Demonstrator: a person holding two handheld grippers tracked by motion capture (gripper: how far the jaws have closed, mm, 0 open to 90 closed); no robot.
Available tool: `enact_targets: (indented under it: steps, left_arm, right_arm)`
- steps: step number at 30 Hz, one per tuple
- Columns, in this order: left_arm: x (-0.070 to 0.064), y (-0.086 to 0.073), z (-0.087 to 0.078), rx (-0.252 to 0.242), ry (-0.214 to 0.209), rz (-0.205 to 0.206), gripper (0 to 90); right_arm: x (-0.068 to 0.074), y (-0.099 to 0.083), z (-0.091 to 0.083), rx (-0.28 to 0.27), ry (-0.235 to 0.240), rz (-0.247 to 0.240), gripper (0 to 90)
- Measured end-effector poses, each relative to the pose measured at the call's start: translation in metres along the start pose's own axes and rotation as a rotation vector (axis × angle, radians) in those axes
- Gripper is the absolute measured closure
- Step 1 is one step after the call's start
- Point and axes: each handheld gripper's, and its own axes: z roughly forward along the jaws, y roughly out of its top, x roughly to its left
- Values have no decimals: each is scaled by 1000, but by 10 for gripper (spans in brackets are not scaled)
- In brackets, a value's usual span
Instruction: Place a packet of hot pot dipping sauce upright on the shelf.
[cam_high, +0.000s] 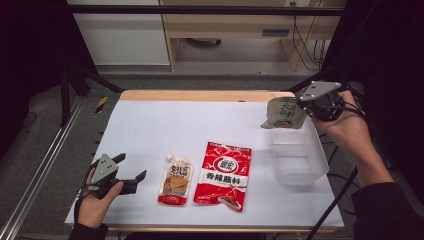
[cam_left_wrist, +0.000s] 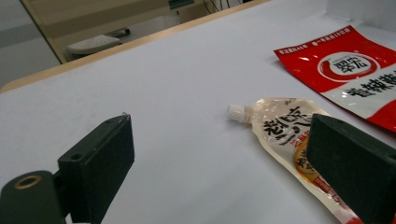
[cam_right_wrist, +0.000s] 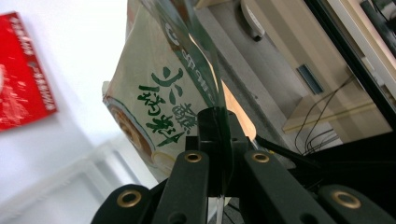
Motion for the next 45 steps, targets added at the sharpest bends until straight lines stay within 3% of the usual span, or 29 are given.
enact_targets:
  steps: [4,17,27,45]
  left_arm:
    - [3,-5,-2,-7,30,-38,81]
    - [7,-8,-5,-1,37,-45,80]
    - [7,-8,-5,5,29,-44,80]
    - [5,-8,-4,9,23,-38,81]
  right_arm:
    - [-11,-18,9,-1,-14,31,900]
    - [-22,-47,25,4,-26,80,900]
    - [-20,-50,32,24,-25,75,900]
    - [-10,-57,54,104,62,70,900]
